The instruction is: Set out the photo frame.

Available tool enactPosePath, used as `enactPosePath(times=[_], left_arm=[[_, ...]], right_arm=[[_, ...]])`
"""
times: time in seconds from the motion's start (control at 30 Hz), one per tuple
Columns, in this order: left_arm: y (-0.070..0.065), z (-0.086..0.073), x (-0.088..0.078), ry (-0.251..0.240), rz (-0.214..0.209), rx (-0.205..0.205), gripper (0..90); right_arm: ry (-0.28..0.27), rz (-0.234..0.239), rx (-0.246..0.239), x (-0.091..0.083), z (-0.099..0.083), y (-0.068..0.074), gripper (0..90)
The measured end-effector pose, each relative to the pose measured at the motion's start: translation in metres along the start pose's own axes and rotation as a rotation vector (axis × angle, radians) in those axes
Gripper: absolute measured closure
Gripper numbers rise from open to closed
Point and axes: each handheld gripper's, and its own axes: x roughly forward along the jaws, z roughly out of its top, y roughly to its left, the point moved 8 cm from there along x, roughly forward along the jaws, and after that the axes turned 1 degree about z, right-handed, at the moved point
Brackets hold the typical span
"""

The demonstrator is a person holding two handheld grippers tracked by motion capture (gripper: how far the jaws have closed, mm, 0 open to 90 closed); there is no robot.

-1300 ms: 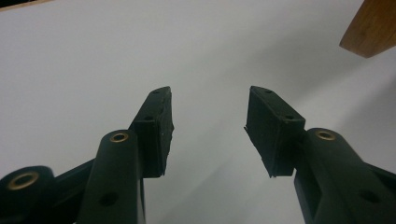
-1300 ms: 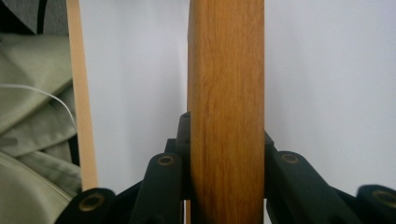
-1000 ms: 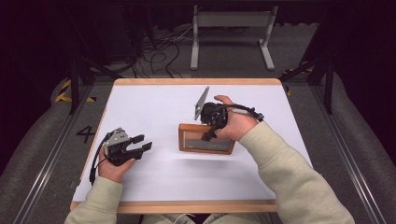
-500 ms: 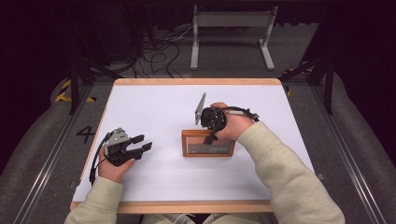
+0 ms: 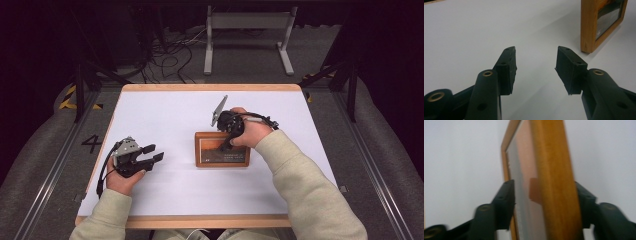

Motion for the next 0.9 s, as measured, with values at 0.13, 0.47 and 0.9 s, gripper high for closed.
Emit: enactPosePath(times=[0.13, 0.47, 0.9], left_arm=[[-0.001, 0.000, 0.001, 0.004, 0.001, 0.002, 51.2], [-0.005, 0.001, -0.002, 0.004, 0.005, -0.008, 47.1], [-0.020, 0.002, -0.007, 0.006, -0.026, 0.009, 42.9]], right_arm=[[-0.037, -0.045, 0.051, -0.003, -0.001, -0.006, 28.1], [-0.208, -0.169, 0.151, -0.041, -0.018, -0.013, 21.0], [-0.364, -0.288, 0.280, -0.093, -0.063, 0.002, 7.7]])
